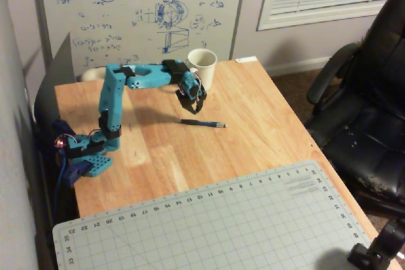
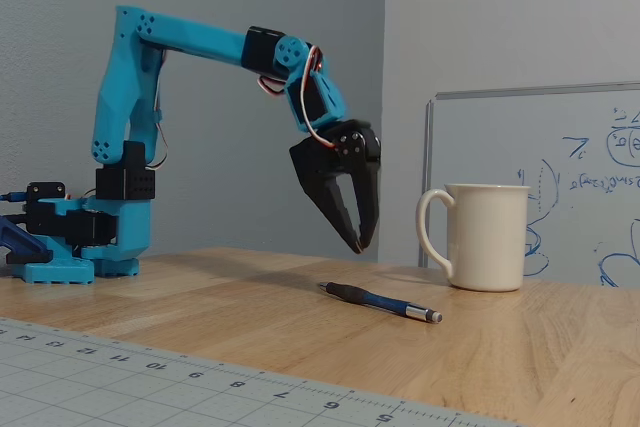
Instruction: Touch the pen.
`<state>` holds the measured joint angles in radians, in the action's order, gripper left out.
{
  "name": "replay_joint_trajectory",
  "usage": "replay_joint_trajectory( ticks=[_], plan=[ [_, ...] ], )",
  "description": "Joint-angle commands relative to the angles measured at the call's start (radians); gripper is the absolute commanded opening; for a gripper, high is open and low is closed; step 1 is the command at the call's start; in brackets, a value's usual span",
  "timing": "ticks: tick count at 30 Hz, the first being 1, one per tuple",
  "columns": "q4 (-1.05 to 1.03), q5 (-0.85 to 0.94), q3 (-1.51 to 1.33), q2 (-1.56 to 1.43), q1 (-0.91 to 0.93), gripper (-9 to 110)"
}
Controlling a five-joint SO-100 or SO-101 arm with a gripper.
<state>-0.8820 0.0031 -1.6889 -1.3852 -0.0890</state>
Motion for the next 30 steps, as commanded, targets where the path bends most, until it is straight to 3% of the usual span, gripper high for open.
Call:
replay_joint_trajectory(
  ticks=[1,30],
  plan=[
    [0.02,0.008,0.112,0.023,0.009,1],
    [0.015,0.006,0.141,0.132,0.011,1]
  ],
)
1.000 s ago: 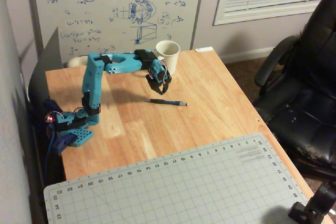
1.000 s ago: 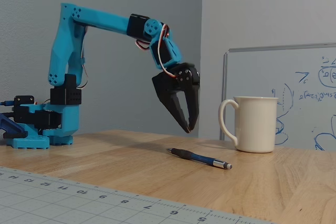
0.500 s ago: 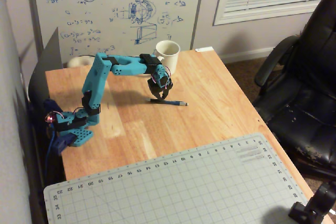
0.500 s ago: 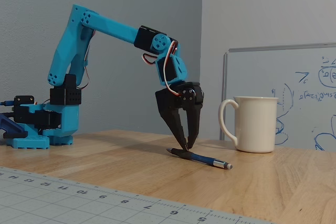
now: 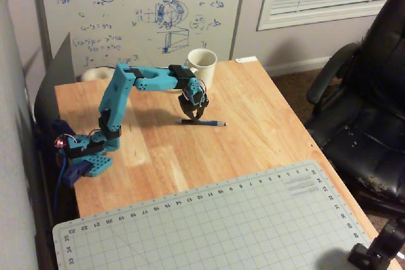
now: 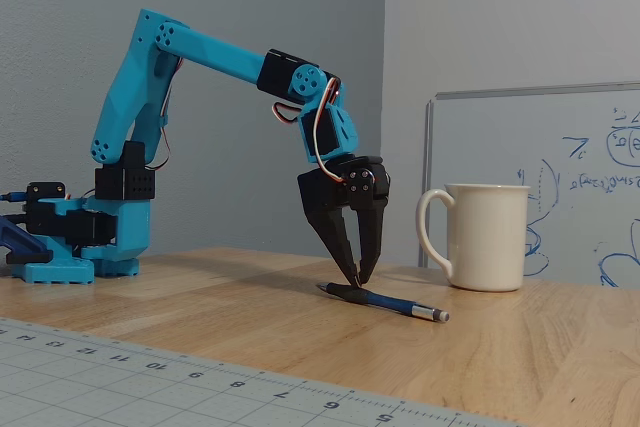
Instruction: Touch the pen.
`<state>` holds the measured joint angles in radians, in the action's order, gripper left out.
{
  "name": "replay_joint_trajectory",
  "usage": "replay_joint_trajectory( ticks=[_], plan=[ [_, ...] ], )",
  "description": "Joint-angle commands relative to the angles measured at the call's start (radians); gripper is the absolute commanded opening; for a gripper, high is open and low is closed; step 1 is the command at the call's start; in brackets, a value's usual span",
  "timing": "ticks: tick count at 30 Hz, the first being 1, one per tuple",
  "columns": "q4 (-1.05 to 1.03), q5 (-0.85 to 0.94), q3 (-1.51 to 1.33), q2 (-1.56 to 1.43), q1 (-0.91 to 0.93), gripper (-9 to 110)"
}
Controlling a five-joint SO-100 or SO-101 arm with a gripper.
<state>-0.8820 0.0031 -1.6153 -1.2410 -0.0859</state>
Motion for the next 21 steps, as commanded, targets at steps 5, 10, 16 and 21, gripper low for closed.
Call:
replay_joint_trajectory(
  ticks=[5,10,16,21],
  plan=[
    [0.015,0.006,0.067,-0.015,0.008,1],
    [0.017,0.006,0.067,-0.011,0.0,1],
    [0.017,0.006,0.067,-0.009,-0.003,1],
    [0.017,0.006,0.064,-0.009,0.002,1]
  ],
)
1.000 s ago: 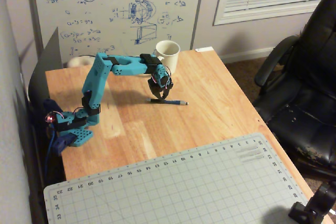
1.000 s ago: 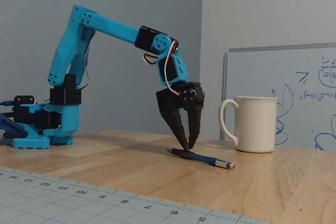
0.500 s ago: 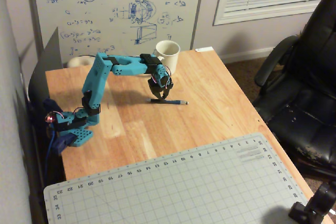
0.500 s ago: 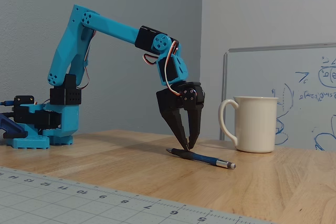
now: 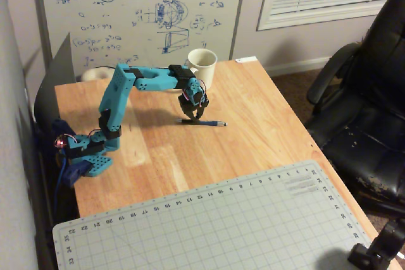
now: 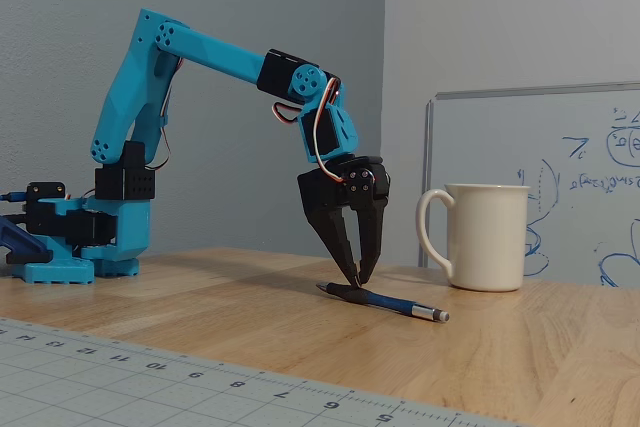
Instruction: Touch the pen.
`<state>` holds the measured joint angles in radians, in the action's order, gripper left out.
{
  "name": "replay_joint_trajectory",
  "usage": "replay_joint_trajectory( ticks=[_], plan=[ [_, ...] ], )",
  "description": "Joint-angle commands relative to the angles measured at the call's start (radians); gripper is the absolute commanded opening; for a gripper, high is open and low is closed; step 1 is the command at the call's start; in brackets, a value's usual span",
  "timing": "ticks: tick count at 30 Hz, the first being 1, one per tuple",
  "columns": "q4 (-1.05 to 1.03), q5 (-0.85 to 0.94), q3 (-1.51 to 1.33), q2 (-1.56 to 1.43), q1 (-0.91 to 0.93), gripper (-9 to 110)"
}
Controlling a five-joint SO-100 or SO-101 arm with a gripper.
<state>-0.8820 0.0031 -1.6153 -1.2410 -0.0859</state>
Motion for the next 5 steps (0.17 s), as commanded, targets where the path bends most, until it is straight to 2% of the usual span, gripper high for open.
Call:
replay_joint_trajectory(
  ticks=[1,5],
  plan=[
    [0.017,0.006,0.066,-0.009,0.002,1],
    [0.017,0.006,0.066,-0.009,0.003,1]
  ],
)
